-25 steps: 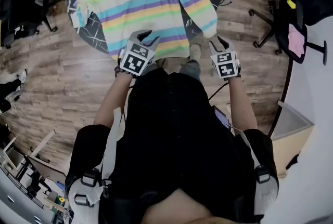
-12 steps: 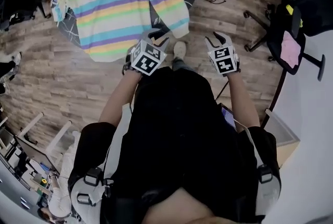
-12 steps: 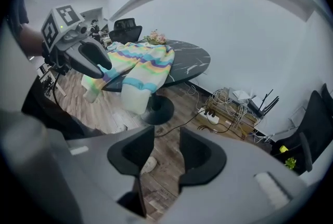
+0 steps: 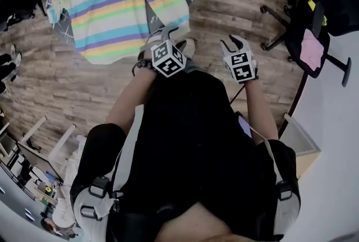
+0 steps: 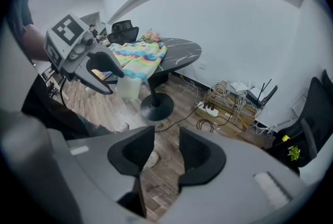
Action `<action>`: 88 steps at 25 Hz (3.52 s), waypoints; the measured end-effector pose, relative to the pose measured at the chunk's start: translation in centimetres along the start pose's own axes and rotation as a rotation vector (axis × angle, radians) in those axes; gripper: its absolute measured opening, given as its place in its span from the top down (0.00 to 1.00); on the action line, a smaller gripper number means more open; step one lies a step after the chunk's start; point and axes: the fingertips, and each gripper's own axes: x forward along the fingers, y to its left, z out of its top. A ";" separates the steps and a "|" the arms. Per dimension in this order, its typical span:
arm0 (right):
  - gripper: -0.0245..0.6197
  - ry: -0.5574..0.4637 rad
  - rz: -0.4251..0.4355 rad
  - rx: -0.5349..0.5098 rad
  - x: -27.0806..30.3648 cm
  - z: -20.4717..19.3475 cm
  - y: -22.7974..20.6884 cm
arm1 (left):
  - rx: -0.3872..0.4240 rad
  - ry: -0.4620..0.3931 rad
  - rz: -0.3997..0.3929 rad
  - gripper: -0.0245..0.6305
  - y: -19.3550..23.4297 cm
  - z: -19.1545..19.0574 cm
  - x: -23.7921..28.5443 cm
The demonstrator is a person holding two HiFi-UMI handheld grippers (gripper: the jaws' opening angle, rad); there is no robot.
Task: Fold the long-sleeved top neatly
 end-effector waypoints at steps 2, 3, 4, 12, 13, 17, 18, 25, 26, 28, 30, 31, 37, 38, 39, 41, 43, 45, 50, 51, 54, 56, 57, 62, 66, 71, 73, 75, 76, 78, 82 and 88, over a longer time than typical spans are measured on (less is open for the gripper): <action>0.72 0.001 -0.010 0.027 -0.4 -0.8 -0.5 | 0.014 0.036 0.026 0.58 0.3 -0.5 1.2; 0.72 0.003 -0.014 0.039 -0.7 -1.2 -0.6 | 0.020 0.048 0.040 0.58 0.5 -0.8 1.6; 0.72 0.005 -0.017 0.049 -0.9 -1.7 -0.7 | 0.028 0.056 0.051 0.56 0.6 -1.0 1.9; 0.73 0.040 -0.049 0.102 -2.2 -5.0 -2.1 | 0.073 0.058 0.127 0.56 1.4 -0.2 2.7; 0.73 0.040 -0.052 0.100 -2.2 -5.1 -2.2 | 0.063 0.052 0.136 0.56 1.7 -0.2 2.5; 0.73 0.042 -0.040 0.097 -2.0 -4.6 -2.1 | 0.063 0.050 0.142 0.53 2.9 -0.4 2.5; 0.73 0.041 -0.036 0.093 -1.8 -4.3 -2.0 | 0.083 0.060 0.136 0.50 2.9 -0.4 2.7; 0.73 0.044 -0.021 0.050 -1.1 -3.1 -1.4 | 0.230 0.105 0.184 0.31 2.5 -0.7 4.1; 0.73 0.044 -0.020 0.048 -1.0 -3.0 -1.3 | 0.234 0.101 0.206 0.33 2.8 -0.7 4.2; 0.73 0.044 -0.020 0.047 -1.0 -2.8 -1.2 | 0.228 0.089 0.237 0.34 3.4 -0.5 4.4; 0.73 0.046 -0.021 0.048 -1.0 -2.9 -1.2 | 0.214 0.079 0.248 0.39 4.0 -0.1 4.3; 0.73 0.049 -0.022 0.049 -1.0 -2.9 -1.1 | 0.204 0.073 0.250 0.43 4.2 0.0 4.2; 0.74 0.057 -0.022 0.037 -0.9 -3.0 -0.1 | 0.126 0.057 0.243 0.65 5.8 0.6 3.6; 0.74 0.052 -0.020 0.032 -0.8 -2.7 0.1 | 0.087 0.052 0.215 0.67 5.9 0.7 3.4; 0.75 0.046 -0.017 0.025 -0.8 -2.3 0.3 | 0.037 0.042 0.174 0.72 5.9 0.8 3.1; 0.75 0.034 -0.007 0.008 -0.7 -1.4 0.9 | -0.071 0.003 0.082 0.82 5.8 1.3 2.4; 0.75 0.015 -0.003 -0.016 -0.4 -0.1 1.4 | -0.146 -0.056 0.036 0.83 6.6 2.4 1.0; 0.75 -0.012 -0.007 -0.028 -0.1 1.5 1.6 | -0.192 -0.114 0.045 0.84 8.2 3.5 -0.9; 0.75 -0.062 -0.018 -0.006 1.2 5.4 2.8 | -0.277 -0.250 0.064 0.84 13.3 5.6 -6.1; 0.75 -0.067 -0.022 0.000 1.5 6.1 3.2 | -0.294 -0.281 0.057 0.84 14.3 6.0 -7.4; 0.76 -0.078 -0.029 0.026 2.5 8.1 4.8 | -0.332 -0.333 0.053 0.84 18.0 6.1 -10.8; 0.76 -0.091 -0.022 0.052 3.0 9.7 6.4 | -0.344 -0.339 0.071 0.84 20.9 5.2 -12.7; 0.76 -0.099 -0.020 0.062 3.3 10.4 7.1 | -0.347 -0.339 0.083 0.84 22.4 4.7 -13.4; 0.76 -0.114 0.009 0.074 4.7 14.4 11.4 | -0.367 -0.312 0.154 0.84 29.1 0.4 -15.8; 0.76 -0.105 0.006 0.033 5.9 16.6 13.2 | -0.435 -0.286 0.211 0.84 33.2 -4.3 -16.7; 0.76 -0.100 0.011 -0.001 7.4 19.7 15.3 | -0.603 -0.329 0.251 0.84 36.5 -10.5 -18.4; 0.76 -0.095 0.023 -0.022 8.1 20.9 16.4 | -0.697 -0.401 0.253 0.84 37.9 -12.5 -19.5; 0.76 -0.090 0.035 -0.043 9.1 22.2 17.7 | -0.810 -0.465 0.268 0.84 39.5 -14.8 -20.6; 0.76 -0.091 0.039 -0.053 9.6 22.9 18.2 | -0.859 -0.480 0.273 0.84 40.2 -16.0 -20.9; 0.76 -0.095 0.041 -0.067 10.8 24.3 19.3 | -0.920 -0.474 0.268 0.84 41.1 -18.4 -20.9; 0.76 -0.103 0.029 -0.076 12.6 26.8 20.8 | -0.942 -0.396 0.265 0.82 41.7 -22.8 -20.1; 0.76 -0.095 0.002 -0.043 13.4 27.9 22.7 | -0.886 -0.322 0.247 0.80 42.0 -26.2 -19.3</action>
